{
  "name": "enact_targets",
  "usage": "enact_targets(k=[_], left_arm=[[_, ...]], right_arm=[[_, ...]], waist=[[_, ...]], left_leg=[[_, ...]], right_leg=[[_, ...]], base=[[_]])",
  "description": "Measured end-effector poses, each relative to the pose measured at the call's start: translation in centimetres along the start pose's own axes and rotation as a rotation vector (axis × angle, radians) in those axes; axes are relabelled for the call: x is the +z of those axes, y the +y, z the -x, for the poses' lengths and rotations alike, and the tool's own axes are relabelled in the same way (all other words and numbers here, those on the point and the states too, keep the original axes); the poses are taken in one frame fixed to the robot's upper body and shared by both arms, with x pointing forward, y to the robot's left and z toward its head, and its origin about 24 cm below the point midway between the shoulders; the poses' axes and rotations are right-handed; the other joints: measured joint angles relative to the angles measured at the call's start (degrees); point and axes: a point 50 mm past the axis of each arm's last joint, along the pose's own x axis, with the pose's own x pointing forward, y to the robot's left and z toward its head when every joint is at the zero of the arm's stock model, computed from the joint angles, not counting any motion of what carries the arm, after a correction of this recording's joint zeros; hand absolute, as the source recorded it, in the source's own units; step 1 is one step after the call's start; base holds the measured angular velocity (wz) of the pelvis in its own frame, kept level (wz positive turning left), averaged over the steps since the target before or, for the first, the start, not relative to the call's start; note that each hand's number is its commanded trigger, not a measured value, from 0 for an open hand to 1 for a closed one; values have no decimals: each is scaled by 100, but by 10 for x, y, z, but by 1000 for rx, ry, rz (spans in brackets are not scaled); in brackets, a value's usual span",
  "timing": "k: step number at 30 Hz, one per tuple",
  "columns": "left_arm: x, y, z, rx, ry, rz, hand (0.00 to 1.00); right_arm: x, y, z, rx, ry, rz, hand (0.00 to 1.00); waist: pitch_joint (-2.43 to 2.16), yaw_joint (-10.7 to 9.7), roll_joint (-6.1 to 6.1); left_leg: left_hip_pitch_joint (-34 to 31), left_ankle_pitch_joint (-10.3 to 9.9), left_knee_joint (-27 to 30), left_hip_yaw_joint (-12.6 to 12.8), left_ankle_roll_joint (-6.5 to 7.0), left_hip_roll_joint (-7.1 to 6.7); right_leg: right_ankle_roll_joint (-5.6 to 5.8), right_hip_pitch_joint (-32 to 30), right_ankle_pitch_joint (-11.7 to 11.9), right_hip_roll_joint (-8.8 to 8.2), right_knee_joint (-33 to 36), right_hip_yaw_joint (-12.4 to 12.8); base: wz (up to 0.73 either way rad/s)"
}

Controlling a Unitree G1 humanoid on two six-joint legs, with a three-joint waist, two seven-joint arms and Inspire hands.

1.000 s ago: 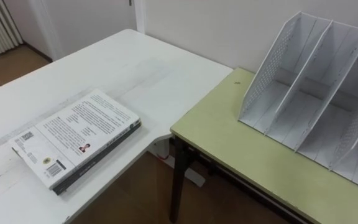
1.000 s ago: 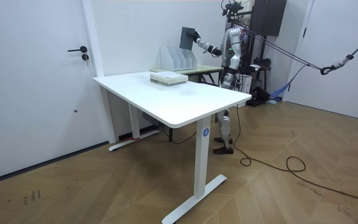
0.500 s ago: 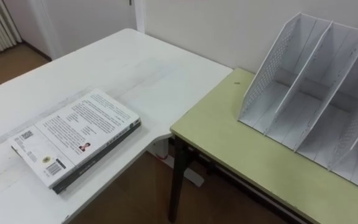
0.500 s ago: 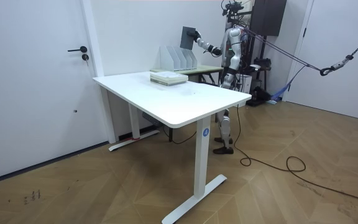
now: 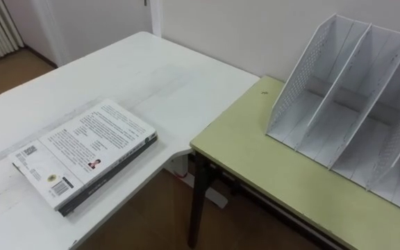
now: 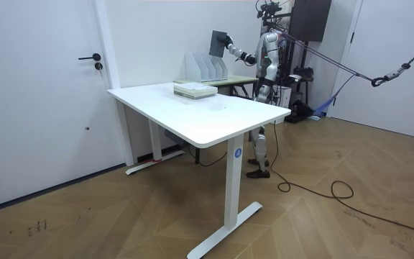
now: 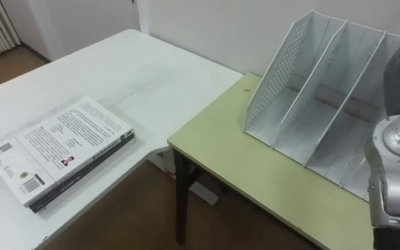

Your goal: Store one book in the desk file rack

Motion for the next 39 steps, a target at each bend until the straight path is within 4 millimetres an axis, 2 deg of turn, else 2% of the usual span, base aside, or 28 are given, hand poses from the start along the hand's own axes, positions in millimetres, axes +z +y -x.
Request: enact_targets(k=[4, 9, 12, 14, 18, 23, 28, 32, 34, 37, 39], left_arm=[[0, 0, 0, 0, 0, 0, 0], [0, 0, 0, 2, -1, 3, 0], [1, 2, 1, 9, -2, 16, 0], [2, 4, 1, 14, -4, 11, 0], [4, 10, 3, 26, -3, 6, 0], [6, 11, 3, 30, 5, 14, 0], [7, 13, 3, 34, 11, 21, 0], [11, 14, 4, 38, 15, -11, 0], [11, 15, 4, 50, 17, -15, 0], [9, 16, 5, 58, 23, -15, 0], [9, 18, 6, 63, 27, -21, 0]], right_arm=[[-10, 0, 0, 10, 65, 3, 100], [-10, 0, -1, 18, 69, 14, 100], [-13, -2, -4, 21, 72, 42, 100], [-16, -5, -9, 19, 80, 82, 100], [-20, -8, -21, 4, 93, 145, 100], [-18, 3, -28, 35, 108, 181, 100], [-16, 6, -30, 66, 112, 179, 100], [-15, -1, -41, 58, 112, 227, 100], [-13, 1, -48, 51, 118, 232, 100], [-10, 3, -58, 35, 131, 231, 100], [-11, 4, -59, 34, 146, 233, 100]], waist=[[0, 0, 0], [-1, -5, -21], [-8, 2, -72], [-33, 9, -134], [-28, 19, -231], [6, 5, -294], [4, -25, -298], [0, -30, -295], [-11, -33, -275], [-40, -52, -225], [-43, -50, -221]], left_leg=[[-5, 0, 0, 0, 0, -1], [-17, 0, -1, 0, 0, -1], [-35, 0, -1, 0, 0, -1], [-83, 0, -1, -2, 0, 0], [-93, 1, -2, -20, -1, 1], [-102, 5, 1, -19, -6, 13], [-163, 5, 45, -63, -3, 6], [-215, 6, 82, -144, -1, 1], [-220, 6, 94, -151, -1, 0], [-214, 6, 98, -151, -1, -3], [-191, 6, 100, -151, -1, 0]], right_leg=[[0, -7, -1, -1, -3, -1], [0, -11, -1, 1, -16, -2], [-1, -23, -1, 3, -23, -5], [0, -85, 0, 3, 3, -4], [-7, -95, 6, 3, 23, -11], [-12, -87, 49, 7, 23, -10], [0, -92, 72, -5, 22, -52], [1, -93, 73, -19, 23, -154], [0, -91, 73, -32, 30, -260], [-1, -87, 74, -42, 43, -299], [0, -62, 73, -40, 44, -302]], base=[[0], [0], [0], [0], [0], [-3], [4], [11], [2], [0], [0]])
